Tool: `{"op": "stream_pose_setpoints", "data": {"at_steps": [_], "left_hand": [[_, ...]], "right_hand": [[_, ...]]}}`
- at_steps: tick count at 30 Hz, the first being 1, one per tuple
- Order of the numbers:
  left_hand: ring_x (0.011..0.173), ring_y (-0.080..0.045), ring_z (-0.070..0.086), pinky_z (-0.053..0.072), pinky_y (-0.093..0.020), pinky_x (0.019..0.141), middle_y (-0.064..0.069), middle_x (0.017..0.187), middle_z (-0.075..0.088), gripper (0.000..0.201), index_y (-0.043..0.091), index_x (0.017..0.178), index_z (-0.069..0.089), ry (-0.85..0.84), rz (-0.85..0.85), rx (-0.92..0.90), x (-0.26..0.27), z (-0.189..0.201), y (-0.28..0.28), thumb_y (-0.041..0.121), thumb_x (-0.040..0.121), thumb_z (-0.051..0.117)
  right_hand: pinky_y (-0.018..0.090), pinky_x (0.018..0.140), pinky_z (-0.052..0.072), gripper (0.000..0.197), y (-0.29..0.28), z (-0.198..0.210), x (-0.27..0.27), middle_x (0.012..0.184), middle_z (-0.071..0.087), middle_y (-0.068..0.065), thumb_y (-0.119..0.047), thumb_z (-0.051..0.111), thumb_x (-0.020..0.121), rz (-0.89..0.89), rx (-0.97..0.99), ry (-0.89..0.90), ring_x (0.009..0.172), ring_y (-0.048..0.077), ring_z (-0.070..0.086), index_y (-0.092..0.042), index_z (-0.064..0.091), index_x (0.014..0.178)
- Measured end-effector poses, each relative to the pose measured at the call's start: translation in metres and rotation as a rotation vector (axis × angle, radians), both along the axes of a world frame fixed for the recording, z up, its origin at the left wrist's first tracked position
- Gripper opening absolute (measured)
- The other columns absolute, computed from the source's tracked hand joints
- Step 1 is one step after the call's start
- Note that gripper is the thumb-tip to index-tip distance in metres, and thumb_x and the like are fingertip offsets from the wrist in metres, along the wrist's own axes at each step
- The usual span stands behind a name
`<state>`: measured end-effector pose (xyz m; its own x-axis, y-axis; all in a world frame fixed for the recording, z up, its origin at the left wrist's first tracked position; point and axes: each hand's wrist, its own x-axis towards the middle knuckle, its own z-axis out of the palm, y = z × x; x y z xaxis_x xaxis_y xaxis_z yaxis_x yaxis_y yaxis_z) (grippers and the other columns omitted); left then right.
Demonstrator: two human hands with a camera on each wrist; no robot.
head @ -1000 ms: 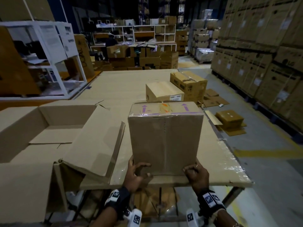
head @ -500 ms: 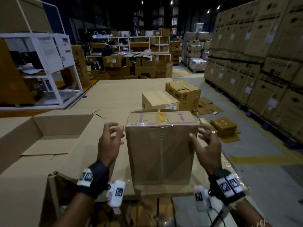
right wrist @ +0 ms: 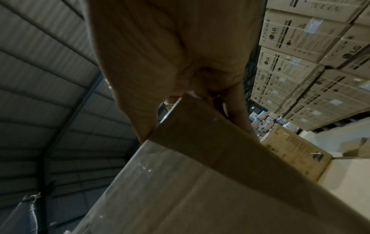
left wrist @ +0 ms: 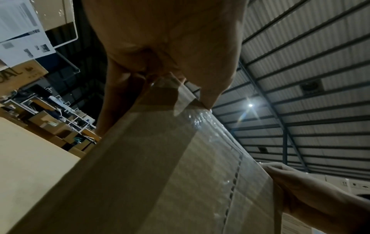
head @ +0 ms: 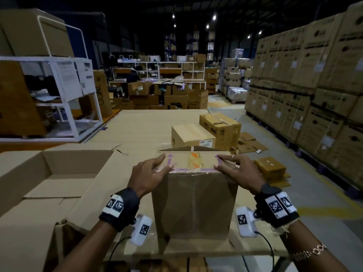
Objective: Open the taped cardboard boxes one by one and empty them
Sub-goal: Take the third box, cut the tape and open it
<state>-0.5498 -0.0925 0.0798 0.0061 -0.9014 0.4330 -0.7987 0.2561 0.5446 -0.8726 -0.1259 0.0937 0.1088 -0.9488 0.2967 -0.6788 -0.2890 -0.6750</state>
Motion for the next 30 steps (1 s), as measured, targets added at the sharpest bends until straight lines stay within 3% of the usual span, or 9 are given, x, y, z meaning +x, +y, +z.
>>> {"op": "stream_pose_setpoints", "data": {"at_steps": [5,8,11,13,15,19,23,26,30], "left_hand": [[0.117,-0.024,0.062,0.049,-0.022,0.087,-0.013,0.134,0.06,0.079,0.03,0.151,0.043,-0.015,-0.059,-0.07,0.01,-0.012,0.006,0.062,0.083,0.069],[0.114,-0.014,0.059,0.045,-0.009,0.09,-0.014,0.138,0.054,0.087,0.033,0.152,0.039,-0.044,-0.102,-0.13,0.014,-0.027,0.009,0.053,0.078,0.08],[0.108,-0.004,0.054,0.045,-0.001,0.087,-0.008,0.134,0.055,0.085,0.043,0.147,0.042,-0.074,-0.154,-0.144,0.017,-0.048,0.014,0.045,0.074,0.085],[0.106,-0.009,0.062,0.048,-0.009,0.09,-0.009,0.14,0.053,0.078,0.051,0.141,0.048,-0.101,-0.181,-0.136,0.02,-0.065,0.02,0.046,0.073,0.086],[0.109,-0.01,0.063,0.045,-0.01,0.092,-0.008,0.15,0.046,0.07,0.05,0.134,0.057,-0.125,-0.198,-0.12,0.024,-0.085,0.026,0.039,0.072,0.088],[0.119,-0.014,0.063,0.058,-0.027,0.086,-0.006,0.16,0.036,0.069,0.06,0.128,0.057,-0.092,-0.205,-0.064,0.03,-0.138,0.041,0.022,0.078,0.086],[0.13,-0.015,0.055,0.053,-0.024,0.095,-0.009,0.158,0.036,0.067,0.06,0.123,0.061,0.005,-0.214,-0.012,0.028,-0.183,0.059,0.015,0.08,0.085],[0.136,-0.012,0.051,0.042,-0.013,0.101,-0.005,0.159,0.034,0.057,0.054,0.12,0.067,0.054,-0.248,0.053,0.023,-0.203,0.07,0.013,0.082,0.078],[0.12,-0.005,0.061,0.044,-0.007,0.091,0.003,0.153,0.041,0.043,0.046,0.104,0.076,0.103,-0.193,0.08,0.017,-0.21,0.079,0.017,0.074,0.073]], "right_hand": [[0.032,0.088,0.057,0.063,0.014,-0.007,-0.008,0.126,0.055,-0.018,-0.051,0.082,0.074,0.061,-0.086,-0.021,0.114,0.007,0.053,-0.045,0.059,0.132],[0.02,0.089,0.053,0.069,0.02,-0.025,-0.012,0.127,0.055,-0.022,-0.035,0.086,0.074,0.118,-0.099,-0.061,0.112,0.001,0.054,-0.045,0.056,0.135],[0.006,0.087,0.047,0.069,0.027,-0.055,-0.013,0.126,0.049,-0.032,-0.021,0.087,0.074,0.174,-0.097,-0.156,0.118,-0.023,0.042,-0.045,0.058,0.132],[0.01,0.091,0.048,0.069,0.032,-0.076,-0.013,0.132,0.045,-0.031,-0.016,0.087,0.072,0.178,-0.109,-0.199,0.12,-0.026,0.038,-0.045,0.06,0.129],[0.019,0.092,0.053,0.066,0.039,-0.093,-0.012,0.138,0.044,-0.03,-0.011,0.086,0.073,0.183,-0.14,-0.212,0.124,-0.015,0.045,-0.041,0.064,0.127],[0.02,0.085,0.056,0.058,0.059,-0.13,-0.01,0.135,0.044,-0.042,-0.002,0.084,0.075,0.162,-0.221,-0.189,0.11,-0.01,0.06,-0.039,0.071,0.118],[0.044,0.087,0.058,0.059,0.068,-0.182,-0.013,0.138,0.045,-0.038,-0.009,0.089,0.07,0.017,-0.136,-0.2,0.113,0.01,0.066,-0.054,0.071,0.103],[0.039,0.091,0.058,0.069,0.077,-0.207,-0.011,0.13,0.045,-0.049,-0.005,0.089,0.068,-0.032,-0.123,-0.188,0.119,0.012,0.062,-0.063,0.066,0.098],[0.049,0.094,0.055,0.051,0.084,-0.234,-0.016,0.137,0.052,-0.032,-0.007,0.09,0.068,-0.061,-0.092,-0.203,0.125,0.016,0.059,-0.041,0.073,0.101]]}}
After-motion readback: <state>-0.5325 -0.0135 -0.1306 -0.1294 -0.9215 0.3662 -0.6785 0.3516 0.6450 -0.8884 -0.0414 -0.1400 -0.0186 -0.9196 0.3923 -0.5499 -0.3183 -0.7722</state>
